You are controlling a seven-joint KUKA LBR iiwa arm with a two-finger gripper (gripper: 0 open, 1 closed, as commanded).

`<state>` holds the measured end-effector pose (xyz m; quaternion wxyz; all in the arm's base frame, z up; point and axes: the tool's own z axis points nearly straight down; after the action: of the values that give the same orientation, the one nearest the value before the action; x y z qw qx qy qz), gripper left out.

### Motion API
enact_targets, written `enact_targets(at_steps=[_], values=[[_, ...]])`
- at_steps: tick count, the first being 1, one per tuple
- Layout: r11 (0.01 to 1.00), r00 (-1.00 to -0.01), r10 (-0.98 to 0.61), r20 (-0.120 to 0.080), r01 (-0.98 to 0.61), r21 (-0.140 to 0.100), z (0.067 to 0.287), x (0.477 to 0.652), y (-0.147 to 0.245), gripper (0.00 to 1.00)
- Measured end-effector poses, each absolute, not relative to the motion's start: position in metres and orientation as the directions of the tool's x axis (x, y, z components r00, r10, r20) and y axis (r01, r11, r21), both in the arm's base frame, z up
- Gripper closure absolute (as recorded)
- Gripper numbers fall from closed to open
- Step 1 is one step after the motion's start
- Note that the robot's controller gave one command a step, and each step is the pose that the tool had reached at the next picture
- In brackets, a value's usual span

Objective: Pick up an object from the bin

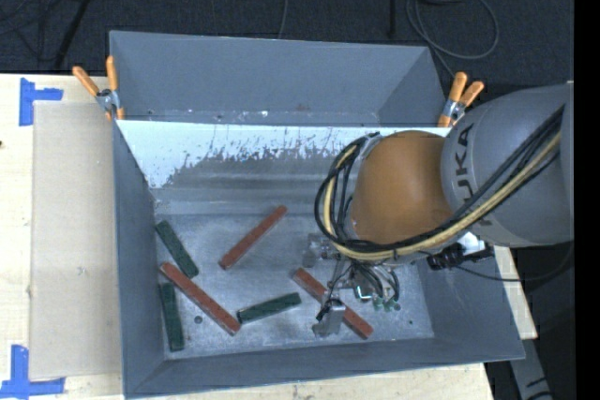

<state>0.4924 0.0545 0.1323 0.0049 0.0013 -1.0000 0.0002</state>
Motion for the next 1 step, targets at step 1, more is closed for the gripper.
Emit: enact_targets(at_steps=[1], values=[[0.989,-0.989,-0.150,0.006,-0.150,0.001,0.0671,0.4960,0.0948,0.00]])
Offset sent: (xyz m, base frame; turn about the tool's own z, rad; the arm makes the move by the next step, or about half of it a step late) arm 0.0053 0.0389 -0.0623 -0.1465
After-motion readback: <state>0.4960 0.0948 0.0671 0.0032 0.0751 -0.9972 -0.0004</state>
